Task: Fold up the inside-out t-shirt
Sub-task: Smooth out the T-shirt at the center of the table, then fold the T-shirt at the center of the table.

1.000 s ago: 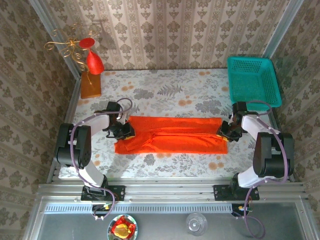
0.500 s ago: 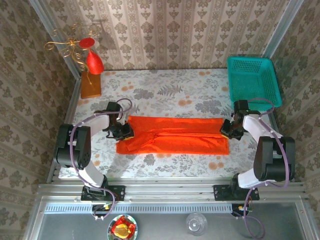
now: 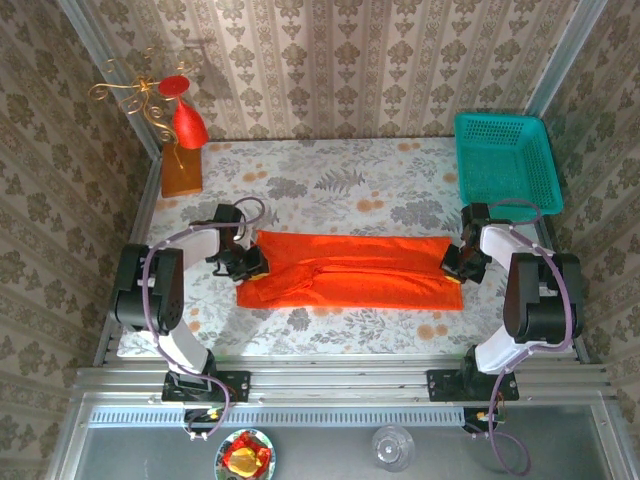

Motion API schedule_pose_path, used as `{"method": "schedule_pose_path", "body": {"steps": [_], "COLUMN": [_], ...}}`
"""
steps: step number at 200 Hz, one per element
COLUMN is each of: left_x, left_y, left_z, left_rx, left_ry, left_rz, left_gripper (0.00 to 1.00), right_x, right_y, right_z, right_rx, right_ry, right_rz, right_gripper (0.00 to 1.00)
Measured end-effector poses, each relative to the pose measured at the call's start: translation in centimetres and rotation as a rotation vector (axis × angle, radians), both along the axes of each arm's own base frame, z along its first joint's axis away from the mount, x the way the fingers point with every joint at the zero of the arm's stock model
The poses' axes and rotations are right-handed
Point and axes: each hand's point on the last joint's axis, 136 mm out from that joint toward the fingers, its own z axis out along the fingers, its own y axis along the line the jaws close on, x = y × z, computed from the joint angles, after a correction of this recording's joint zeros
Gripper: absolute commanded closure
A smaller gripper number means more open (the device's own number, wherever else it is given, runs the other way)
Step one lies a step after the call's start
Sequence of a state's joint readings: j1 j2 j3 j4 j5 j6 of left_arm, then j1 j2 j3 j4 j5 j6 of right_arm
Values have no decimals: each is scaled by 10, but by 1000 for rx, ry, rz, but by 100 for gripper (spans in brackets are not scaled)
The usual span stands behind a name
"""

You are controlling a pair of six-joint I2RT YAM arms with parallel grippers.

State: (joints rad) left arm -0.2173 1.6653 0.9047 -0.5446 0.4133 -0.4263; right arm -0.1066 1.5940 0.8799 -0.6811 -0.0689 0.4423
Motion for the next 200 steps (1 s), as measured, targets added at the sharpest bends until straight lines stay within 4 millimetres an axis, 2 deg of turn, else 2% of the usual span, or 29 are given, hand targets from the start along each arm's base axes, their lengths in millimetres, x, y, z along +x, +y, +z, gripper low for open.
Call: {"method": "schedule_pose_path", "body": {"steps": [14, 48, 87, 134, 200], "left_x": [0, 3, 5, 8, 11], "left_y": [8, 23, 22, 23, 29], "left_z": [4, 10, 9, -4, -3], "left_rx": [41, 137, 196, 283, 360], "left_ry": [-18, -37, -47, -28, -47], "left_rz": [8, 5, -53, -116, -142], "left_gripper": [78, 66, 55, 52, 51], "right_x": [0, 0, 5, 4, 3], "right_y": [-2, -1, 2, 2, 3], "right_z": [0, 4, 17, 18, 18], "right_rx": [-9, -15, -18, -17, -17], "right_ry": [2, 0, -25, -22, -17], "right_rz": [0, 9, 19, 22, 24], "right_gripper": [78, 73, 71, 71, 71]}}
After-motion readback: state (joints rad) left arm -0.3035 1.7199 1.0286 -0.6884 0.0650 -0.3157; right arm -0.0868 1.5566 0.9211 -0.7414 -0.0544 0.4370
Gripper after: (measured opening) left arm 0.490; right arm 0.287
